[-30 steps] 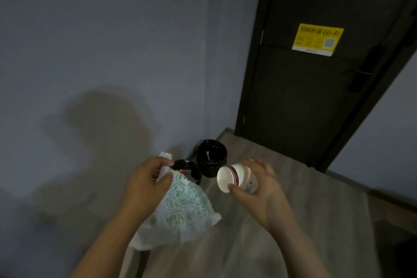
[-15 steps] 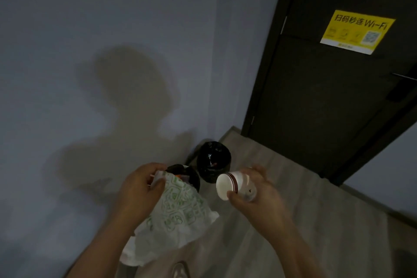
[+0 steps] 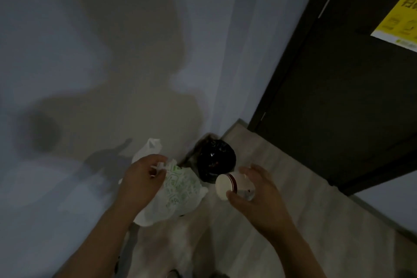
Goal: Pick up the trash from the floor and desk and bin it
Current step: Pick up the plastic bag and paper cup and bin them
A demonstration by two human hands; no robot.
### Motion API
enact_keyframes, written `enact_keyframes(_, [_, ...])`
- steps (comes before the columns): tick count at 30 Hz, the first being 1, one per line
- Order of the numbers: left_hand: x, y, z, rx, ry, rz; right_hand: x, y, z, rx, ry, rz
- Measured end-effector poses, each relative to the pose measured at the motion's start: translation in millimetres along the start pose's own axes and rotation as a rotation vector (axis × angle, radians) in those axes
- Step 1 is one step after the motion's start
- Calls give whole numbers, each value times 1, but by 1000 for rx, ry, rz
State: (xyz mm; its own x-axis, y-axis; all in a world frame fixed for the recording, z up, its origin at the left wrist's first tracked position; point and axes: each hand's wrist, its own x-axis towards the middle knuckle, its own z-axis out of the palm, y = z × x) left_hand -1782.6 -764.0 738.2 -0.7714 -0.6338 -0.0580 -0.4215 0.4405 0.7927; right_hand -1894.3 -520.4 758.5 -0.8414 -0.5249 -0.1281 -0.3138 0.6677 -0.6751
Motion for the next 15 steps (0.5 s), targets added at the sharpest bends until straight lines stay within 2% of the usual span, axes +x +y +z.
enact_keyframes(4, [35,-16,14,28,25,-63,60,11,6,-16,-68,7])
enact_keyframes(9, [73,-29,40,111,50,-186,140,30,21,-61,-204,-79])
enact_keyframes(15, [115,-59,88,186,3,-306,216,71,53,-119,-361,-55])
